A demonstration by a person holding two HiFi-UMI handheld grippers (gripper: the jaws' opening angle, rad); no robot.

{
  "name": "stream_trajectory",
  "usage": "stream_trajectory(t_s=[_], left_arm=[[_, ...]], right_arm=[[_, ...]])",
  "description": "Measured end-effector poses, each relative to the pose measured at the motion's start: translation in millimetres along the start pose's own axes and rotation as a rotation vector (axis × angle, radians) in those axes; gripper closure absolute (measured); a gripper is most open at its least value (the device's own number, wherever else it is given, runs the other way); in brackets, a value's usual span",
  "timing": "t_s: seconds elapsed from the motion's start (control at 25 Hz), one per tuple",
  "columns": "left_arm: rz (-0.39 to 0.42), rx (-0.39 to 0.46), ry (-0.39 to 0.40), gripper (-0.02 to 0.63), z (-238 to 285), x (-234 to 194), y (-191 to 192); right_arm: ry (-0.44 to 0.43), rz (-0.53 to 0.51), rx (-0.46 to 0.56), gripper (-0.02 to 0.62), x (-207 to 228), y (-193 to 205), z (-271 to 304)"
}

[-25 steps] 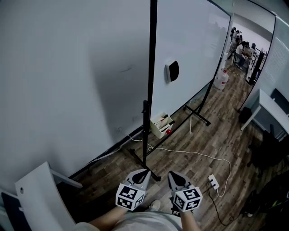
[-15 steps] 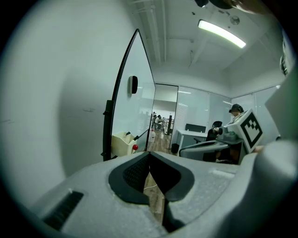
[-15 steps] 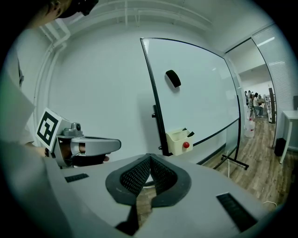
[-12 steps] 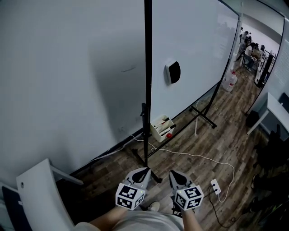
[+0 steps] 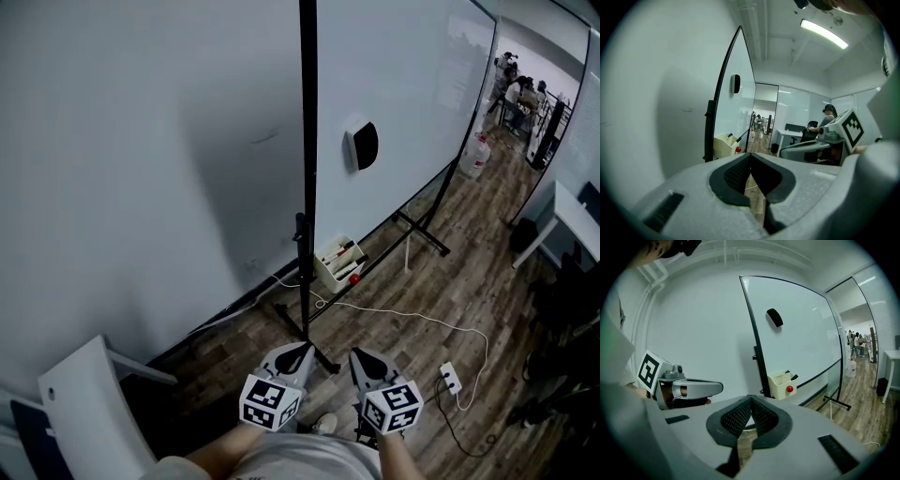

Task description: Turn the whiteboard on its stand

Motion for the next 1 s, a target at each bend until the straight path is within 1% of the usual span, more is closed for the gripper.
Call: stream_trajectory(t_s=[0.12, 0.24, 0.52, 0.84, 1.0], left_arm=[[-0.001, 0.010, 0.026, 0.595, 5.4, -6.5, -7.0], [0.019, 0.016, 0.043, 0.595, 8.4, -11.4, -11.5], [0.042, 0.010, 0.049, 0.595, 19.1, -30.8, -17.6], [0.046, 0.016, 0.064, 0.595, 39.7, -49.6, -24.8], [0.059, 0.019, 0.044, 0.595, 49.6, -62.6, -30.8]], right_arm=[[0.024, 0.011, 0.000, 0.600, 3.6, -0.6, 3.5], [0.047, 0.024, 0.002, 0.600, 6.7, -2.1, 8.3], [0.084, 0.021, 0.018, 0.600, 12.1, -15.3, 21.4], [0.091, 0.017, 0.034, 0.600, 23.0, -29.3, 43.8], [0.086, 0.013, 0.039, 0.600, 26.8, -37.8, 56.6]])
Point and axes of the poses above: the fingertips, and each gripper's own axes: z forward along the fingers, x to its right, y out of its underside, the point moved 2 cm from there along -z, backward along the fingers, and after that the axes turned 4 degrees about y, right-handed, at the moved point
